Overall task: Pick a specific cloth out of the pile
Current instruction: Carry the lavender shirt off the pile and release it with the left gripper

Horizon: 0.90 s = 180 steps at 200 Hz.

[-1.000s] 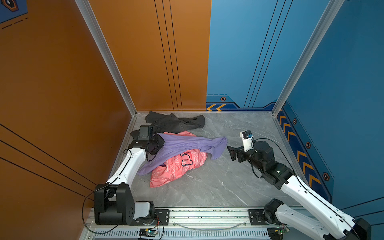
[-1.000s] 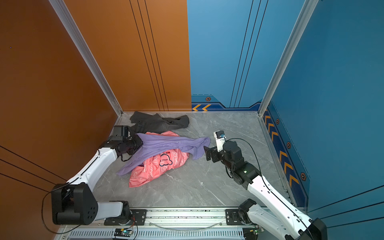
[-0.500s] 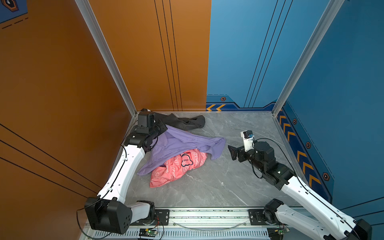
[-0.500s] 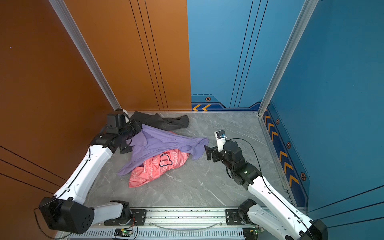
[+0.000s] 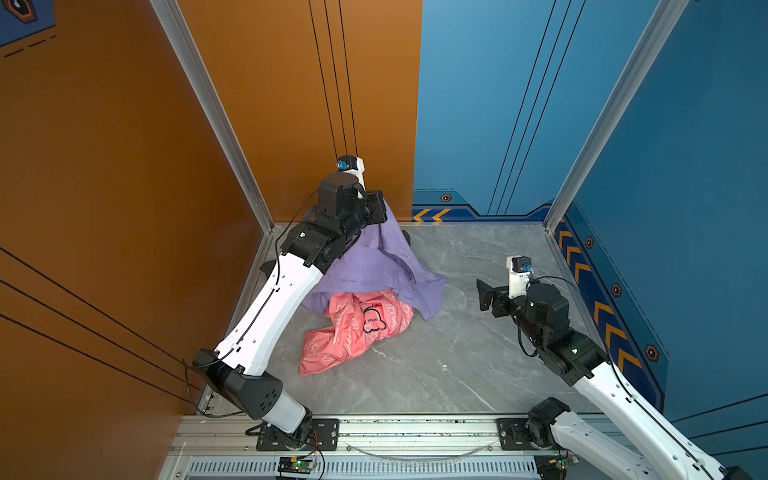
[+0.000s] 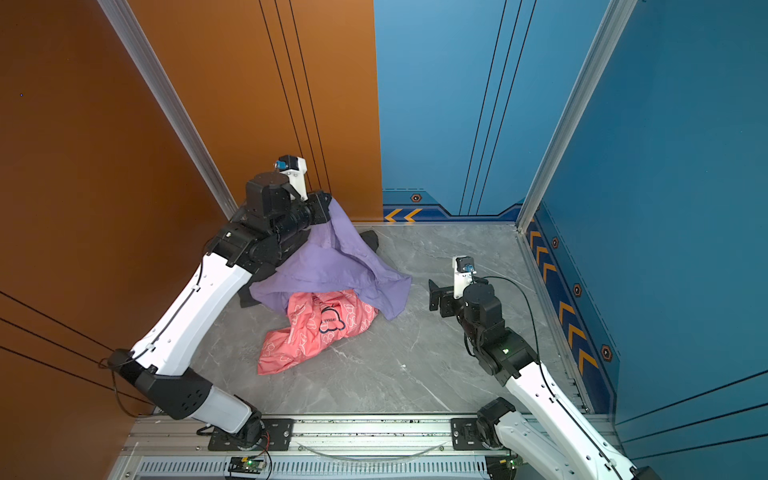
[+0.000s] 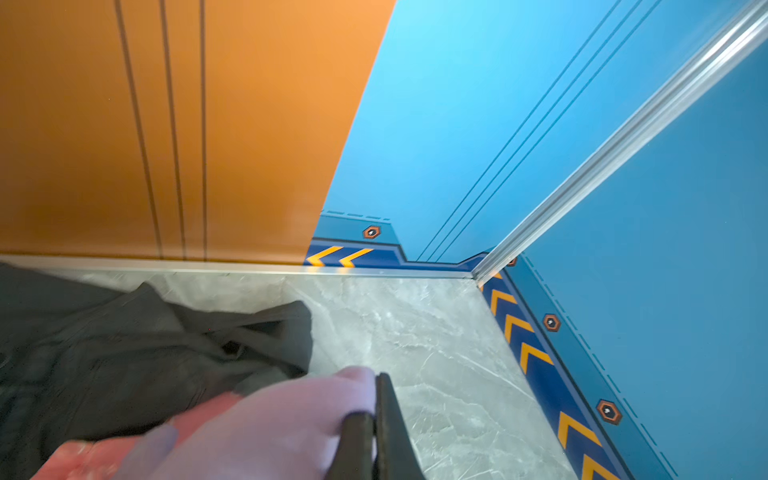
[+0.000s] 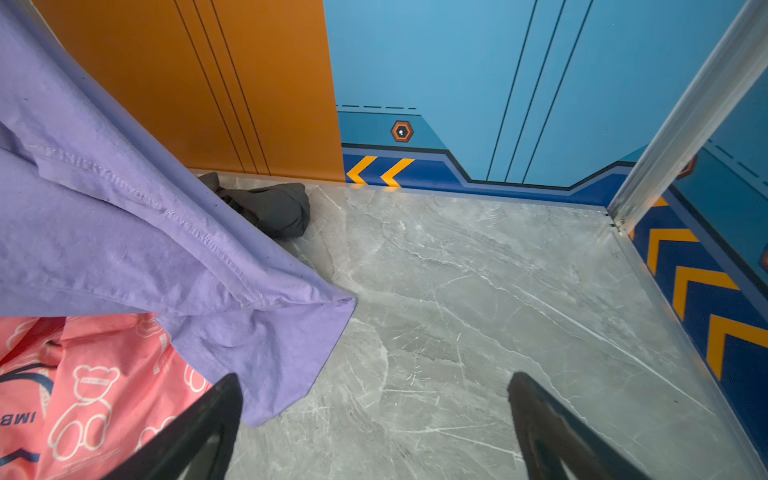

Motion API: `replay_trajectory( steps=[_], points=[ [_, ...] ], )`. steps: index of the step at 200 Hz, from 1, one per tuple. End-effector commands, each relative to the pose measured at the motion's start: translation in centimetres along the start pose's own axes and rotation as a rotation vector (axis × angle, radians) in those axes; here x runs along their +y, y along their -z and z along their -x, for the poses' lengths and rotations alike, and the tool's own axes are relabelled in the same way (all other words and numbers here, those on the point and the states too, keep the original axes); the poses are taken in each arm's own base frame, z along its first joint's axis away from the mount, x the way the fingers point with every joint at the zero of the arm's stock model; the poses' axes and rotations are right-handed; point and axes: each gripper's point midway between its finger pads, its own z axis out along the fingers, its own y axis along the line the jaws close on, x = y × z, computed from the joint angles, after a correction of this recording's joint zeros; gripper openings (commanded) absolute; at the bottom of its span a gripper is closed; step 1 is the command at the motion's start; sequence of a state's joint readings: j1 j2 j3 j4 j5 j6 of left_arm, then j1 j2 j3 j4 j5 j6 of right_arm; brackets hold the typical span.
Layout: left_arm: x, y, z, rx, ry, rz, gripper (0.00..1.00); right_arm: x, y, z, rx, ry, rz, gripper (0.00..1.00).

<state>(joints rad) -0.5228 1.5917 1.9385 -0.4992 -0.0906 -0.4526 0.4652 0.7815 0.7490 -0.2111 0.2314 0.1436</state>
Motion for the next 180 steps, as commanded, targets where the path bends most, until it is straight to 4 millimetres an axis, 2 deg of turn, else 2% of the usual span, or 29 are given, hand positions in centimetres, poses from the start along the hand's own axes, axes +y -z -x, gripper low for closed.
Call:
replay_trajectory(
  steps=[1, 21, 33, 49, 69, 98, 105, 114, 128, 161, 168, 178, 180],
  points=[
    [-4.7, 0.3, 3.1, -0.095, -0.075, -0.091, 0.0, -2.8, 1.5, 1.4, -0.029, -0.049, -0.108, 1.0],
    [-9.6, -0.6, 2.4, -0.086, -0.124, -0.197, 0.0, -5.0, 2.6, 2.0, -0.058, -0.098, -0.179, 1.0],
    [-12.3, -1.5, 0.8, -0.05, -0.145, -0.259, 0.0, -6.5, 3.3, 2.2, -0.076, -0.133, -0.229, 1.0],
    [-15.2, -3.1, -2.7, 0.036, -0.162, -0.327, 0.0, -8.3, 4.2, 2.2, -0.093, -0.18, -0.291, 1.0],
    [-16.7, -5.3, -8.7, 0.166, -0.197, -0.341, 0.0, -10.1, 5.0, 1.6, -0.095, -0.231, -0.356, 1.0],
    [-15.6, -7.9, -18.8, 0.449, -0.255, -0.32, 0.14, -11.7, 5.6, 0.5, -0.086, -0.294, -0.411, 1.0],
    [-14.9, -8.1, -20.9, 0.513, -0.264, -0.311, 0.2, -11.9, 5.7, 0.3, -0.084, -0.308, -0.415, 1.0],
    [-14.0, -8.1, -22.5, 0.568, -0.279, -0.289, 0.32, -12.0, 5.6, 0.0, -0.083, -0.322, -0.415, 1.0],
    [-12.4, -7.8, -23.3, 0.594, -0.294, -0.239, 0.46, -12.0, 5.4, -0.4, -0.074, -0.338, -0.41, 1.0],
    [-9.3, -6.2, -21.4, 0.551, -0.333, -0.139, 0.81, -11.4, 4.1, -1.1, -0.041, -0.372, -0.368, 1.0],
    [-8.6, -5.8, -21.4, 0.553, -0.328, -0.116, 0.85, -11.1, 3.6, -1.2, -0.035, -0.38, -0.347, 1.0],
    [-7.5, -5.2, -21.6, 0.559, -0.319, -0.089, 0.85, -10.5, 2.9, -1.2, -0.025, -0.395, -0.309, 1.0],
    [-7.3, -5.1, -21.7, 0.56, -0.318, -0.082, 0.89, -10.4, 2.8, -1.2, -0.023, -0.397, -0.302, 1.0]
  ],
)
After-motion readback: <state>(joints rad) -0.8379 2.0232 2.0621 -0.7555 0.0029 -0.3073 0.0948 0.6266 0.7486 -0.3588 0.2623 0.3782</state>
